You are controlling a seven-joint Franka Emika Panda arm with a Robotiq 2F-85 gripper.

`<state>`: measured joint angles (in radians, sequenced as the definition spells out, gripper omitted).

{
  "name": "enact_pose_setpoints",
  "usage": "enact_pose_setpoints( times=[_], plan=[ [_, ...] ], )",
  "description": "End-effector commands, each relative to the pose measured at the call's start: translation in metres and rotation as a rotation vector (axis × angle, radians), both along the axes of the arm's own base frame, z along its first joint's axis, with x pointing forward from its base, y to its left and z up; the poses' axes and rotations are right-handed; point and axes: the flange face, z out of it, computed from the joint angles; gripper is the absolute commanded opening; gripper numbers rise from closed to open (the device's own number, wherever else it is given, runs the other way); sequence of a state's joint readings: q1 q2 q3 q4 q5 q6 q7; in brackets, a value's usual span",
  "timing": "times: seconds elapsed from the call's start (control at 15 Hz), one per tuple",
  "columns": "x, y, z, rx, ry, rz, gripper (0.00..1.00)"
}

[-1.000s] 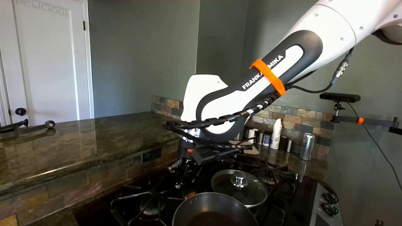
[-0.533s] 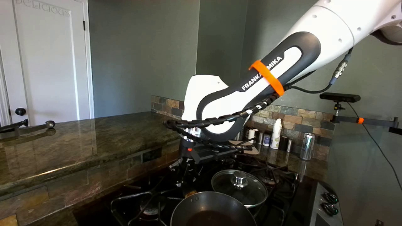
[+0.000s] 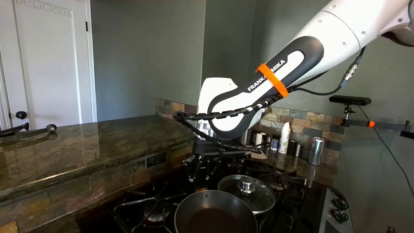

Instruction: Remove the lid from the pan, move the pan backwards then put back the lid

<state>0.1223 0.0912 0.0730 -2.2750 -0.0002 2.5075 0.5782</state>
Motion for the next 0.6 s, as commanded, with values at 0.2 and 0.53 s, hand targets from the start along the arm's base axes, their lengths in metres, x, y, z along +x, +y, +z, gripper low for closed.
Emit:
enact_pose_setpoints(
  times=[0.2,0.53],
  plan=[
    [0.008,-0.013,0.006,0.046,0.011,-0.252,0.09],
    [0.018,-0.015,0.01,0.068,-0.023,-0.415,0.09]
  ],
)
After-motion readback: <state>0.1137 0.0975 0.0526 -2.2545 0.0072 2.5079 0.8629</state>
